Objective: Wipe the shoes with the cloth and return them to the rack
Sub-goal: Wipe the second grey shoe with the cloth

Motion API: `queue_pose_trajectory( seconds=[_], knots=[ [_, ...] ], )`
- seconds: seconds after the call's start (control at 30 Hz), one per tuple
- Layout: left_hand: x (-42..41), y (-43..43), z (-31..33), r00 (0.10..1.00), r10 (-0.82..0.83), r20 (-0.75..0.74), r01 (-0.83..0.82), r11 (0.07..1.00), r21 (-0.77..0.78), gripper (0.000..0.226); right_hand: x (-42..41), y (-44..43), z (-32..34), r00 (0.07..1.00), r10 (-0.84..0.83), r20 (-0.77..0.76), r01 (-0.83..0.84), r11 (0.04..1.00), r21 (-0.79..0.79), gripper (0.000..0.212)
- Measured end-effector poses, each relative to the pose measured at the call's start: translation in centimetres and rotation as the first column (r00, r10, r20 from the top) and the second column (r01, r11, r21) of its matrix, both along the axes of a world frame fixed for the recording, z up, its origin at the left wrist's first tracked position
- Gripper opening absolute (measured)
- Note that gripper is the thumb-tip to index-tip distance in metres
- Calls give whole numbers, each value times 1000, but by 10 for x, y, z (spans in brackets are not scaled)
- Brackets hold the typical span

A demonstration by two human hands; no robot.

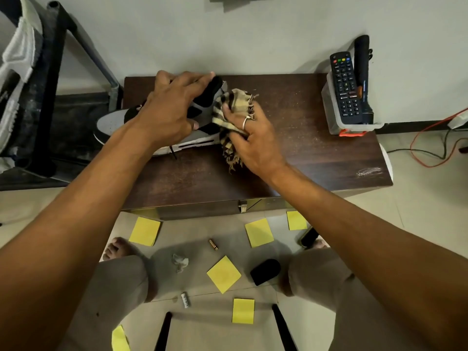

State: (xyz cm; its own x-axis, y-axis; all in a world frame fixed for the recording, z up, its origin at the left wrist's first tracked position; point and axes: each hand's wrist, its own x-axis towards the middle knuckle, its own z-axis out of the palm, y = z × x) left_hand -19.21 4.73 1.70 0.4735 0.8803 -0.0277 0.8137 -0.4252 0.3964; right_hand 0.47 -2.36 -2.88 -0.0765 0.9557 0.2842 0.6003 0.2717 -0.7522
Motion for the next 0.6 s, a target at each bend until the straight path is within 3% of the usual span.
queue_pose_trajectory(
  seconds=[0.13,0.23,0.27,0.37,0.47,0.6],
  knots=[
    [0,-1,2,1000,5,29,-4,999,-46,99,8,-1,-9,971,10,241,10,996,-84,38],
    [2,-4,7,998,25,61,-19,994,-112,97,12,1,4,969,-76,236,114,982,-148,12],
    [5,-6,10,997,47,65,-39,991,-127,97,13,3,7,966,-133,219,177,965,-192,20],
    [18,-13,9,980,175,96,-166,982,-87,90,18,11,13,946,-324,-15,301,895,-328,22],
    [27,-17,7,961,235,145,-233,972,-35,70,14,19,15,854,-427,-296,270,851,-450,19],
    [13,-11,23,977,129,171,-96,977,-193,52,8,19,10,838,-420,-349,184,819,-544,18]
  ],
)
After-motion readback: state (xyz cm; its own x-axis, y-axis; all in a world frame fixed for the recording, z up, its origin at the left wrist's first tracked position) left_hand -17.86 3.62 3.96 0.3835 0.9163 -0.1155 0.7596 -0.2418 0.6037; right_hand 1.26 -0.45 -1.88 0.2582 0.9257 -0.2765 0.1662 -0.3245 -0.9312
